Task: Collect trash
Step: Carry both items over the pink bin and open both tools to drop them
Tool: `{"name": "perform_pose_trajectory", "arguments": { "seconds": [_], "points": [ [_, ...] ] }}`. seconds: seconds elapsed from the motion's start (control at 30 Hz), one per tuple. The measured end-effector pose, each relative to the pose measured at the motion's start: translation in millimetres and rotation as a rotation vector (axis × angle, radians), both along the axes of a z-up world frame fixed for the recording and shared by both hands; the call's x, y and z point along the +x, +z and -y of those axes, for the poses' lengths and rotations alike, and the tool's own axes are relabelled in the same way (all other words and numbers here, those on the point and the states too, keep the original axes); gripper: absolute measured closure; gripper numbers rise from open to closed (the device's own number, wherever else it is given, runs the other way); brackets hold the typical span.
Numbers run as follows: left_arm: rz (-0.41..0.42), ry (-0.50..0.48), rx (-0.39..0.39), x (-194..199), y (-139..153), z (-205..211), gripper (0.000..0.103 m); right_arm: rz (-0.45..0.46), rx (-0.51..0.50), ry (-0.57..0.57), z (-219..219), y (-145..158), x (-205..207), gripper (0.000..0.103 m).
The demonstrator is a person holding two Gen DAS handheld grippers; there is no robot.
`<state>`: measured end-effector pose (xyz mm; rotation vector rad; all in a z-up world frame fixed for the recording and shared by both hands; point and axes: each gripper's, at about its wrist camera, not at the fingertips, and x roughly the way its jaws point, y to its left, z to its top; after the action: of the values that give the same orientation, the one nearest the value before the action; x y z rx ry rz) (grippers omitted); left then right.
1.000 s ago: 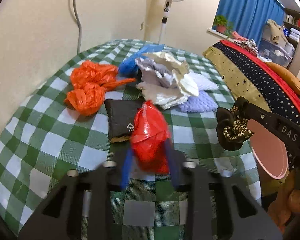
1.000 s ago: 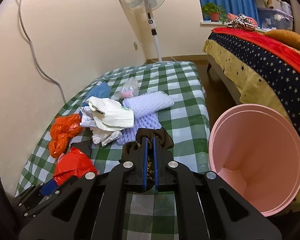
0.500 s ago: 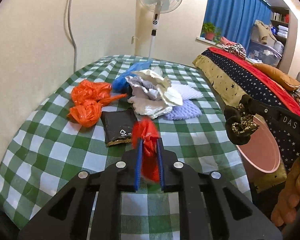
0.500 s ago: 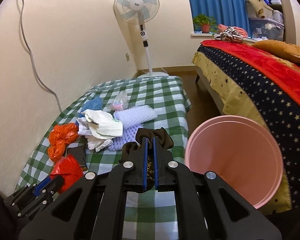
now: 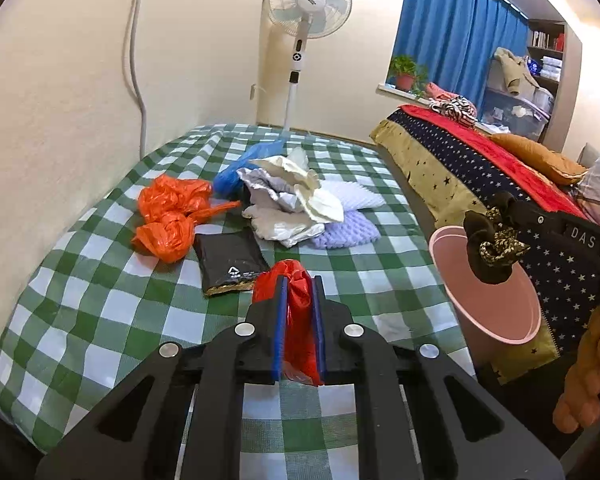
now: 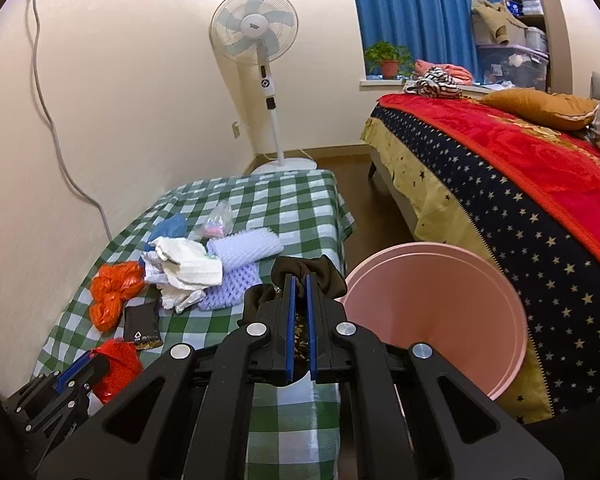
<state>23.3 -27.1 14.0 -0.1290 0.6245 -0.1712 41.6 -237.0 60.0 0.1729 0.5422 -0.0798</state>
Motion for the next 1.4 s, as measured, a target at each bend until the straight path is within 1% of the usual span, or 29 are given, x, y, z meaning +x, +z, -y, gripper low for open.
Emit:
{"name": "perform_pose_trajectory", "arguments": {
  "seconds": [0.2, 0.37, 0.7, 0.83, 1.1, 1.27, 1.4],
  "points": [
    [0.008, -0.036, -0.012, -2, 7, 9, 0.092, 0.009, 0.005, -0.050, 15, 7, -3, 0.098],
    [0.018, -0.084, -0.018, 2, 16, 25, 0.091, 0.020, -0.003, -0.102, 32, 12, -2, 0.098],
    [0.057, -0.205, -0.058, 27, 28, 73, 0.092, 0.048, -0.039, -0.228, 67, 16, 10, 0.098],
    [0.072, -0.261, -0.075, 39, 30, 94, 0.092, 0.047, -0.028, -0.278, 84, 13, 13, 0.098],
    [0.075, -0.382, -0.118, 72, 24, 140, 0.092, 0.025, -0.025, -0.354, 106, 0, 21, 0.098],
    [0.055, -0.439, -0.131, 86, 10, 164, 0.092, 0.002, -0.024, -0.395, 116, -11, 24, 0.098],
    [0.025, -0.464, -0.149, 95, -3, 171, 0.092, -0.006, -0.007, -0.422, 123, -18, 26, 0.098]
  ]
}}
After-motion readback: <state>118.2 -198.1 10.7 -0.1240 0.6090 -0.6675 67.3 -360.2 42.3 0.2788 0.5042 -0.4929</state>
